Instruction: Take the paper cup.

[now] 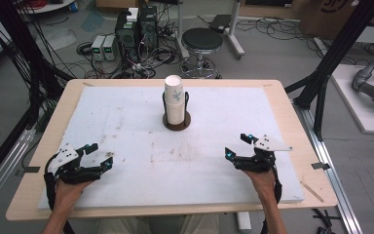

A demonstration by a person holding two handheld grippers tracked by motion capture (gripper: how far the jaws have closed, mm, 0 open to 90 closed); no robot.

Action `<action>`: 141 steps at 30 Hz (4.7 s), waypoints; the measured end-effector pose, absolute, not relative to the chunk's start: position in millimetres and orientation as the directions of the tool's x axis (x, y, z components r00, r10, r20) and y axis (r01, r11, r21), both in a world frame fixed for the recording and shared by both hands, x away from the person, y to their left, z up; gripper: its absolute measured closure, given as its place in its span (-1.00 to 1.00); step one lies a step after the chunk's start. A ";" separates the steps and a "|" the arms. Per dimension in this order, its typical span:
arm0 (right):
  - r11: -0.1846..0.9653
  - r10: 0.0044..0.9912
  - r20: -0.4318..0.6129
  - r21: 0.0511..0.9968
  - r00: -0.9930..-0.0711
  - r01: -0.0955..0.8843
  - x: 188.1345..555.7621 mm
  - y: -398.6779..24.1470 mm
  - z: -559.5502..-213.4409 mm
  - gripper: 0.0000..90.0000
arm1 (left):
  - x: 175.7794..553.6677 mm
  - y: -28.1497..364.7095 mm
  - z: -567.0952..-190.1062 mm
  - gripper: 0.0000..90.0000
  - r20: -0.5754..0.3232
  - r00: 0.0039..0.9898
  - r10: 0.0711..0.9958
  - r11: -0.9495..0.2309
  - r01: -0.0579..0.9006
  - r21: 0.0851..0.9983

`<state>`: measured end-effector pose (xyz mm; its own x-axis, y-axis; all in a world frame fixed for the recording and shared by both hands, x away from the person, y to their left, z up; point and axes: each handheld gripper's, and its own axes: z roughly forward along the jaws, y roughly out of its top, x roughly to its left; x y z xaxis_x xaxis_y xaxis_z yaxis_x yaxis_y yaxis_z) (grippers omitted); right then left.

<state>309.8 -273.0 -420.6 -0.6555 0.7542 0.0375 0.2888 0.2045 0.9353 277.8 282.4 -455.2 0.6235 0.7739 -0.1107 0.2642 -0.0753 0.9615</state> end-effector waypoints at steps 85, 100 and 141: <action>0.713 0.467 -0.119 0.637 -0.876 0.293 505.5 -97.3 -229.0 -0.63 | 282.0 282.4 -455.3 -0.65 -0.140 0.627 0.766 -0.074 0.302 0.950; 0.804 0.434 -0.094 0.489 -0.896 0.338 524.6 -68.7 -248.8 -0.56 | 282.2 282.4 -455.3 -0.65 -0.140 0.627 0.766 -0.075 0.304 0.950; 0.820 0.421 -0.077 0.457 -0.904 0.343 531.1 -57.0 -261.7 -0.24 | 283.0 282.1 -455.2 -0.65 -0.137 0.628 0.766 -0.082 0.307 0.948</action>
<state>531.1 -57.0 -261.7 -0.9038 0.4210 -0.0765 0.3435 0.8205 0.4570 283.0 282.1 -455.2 0.6279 0.7661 -0.1373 0.3071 -0.0817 0.9482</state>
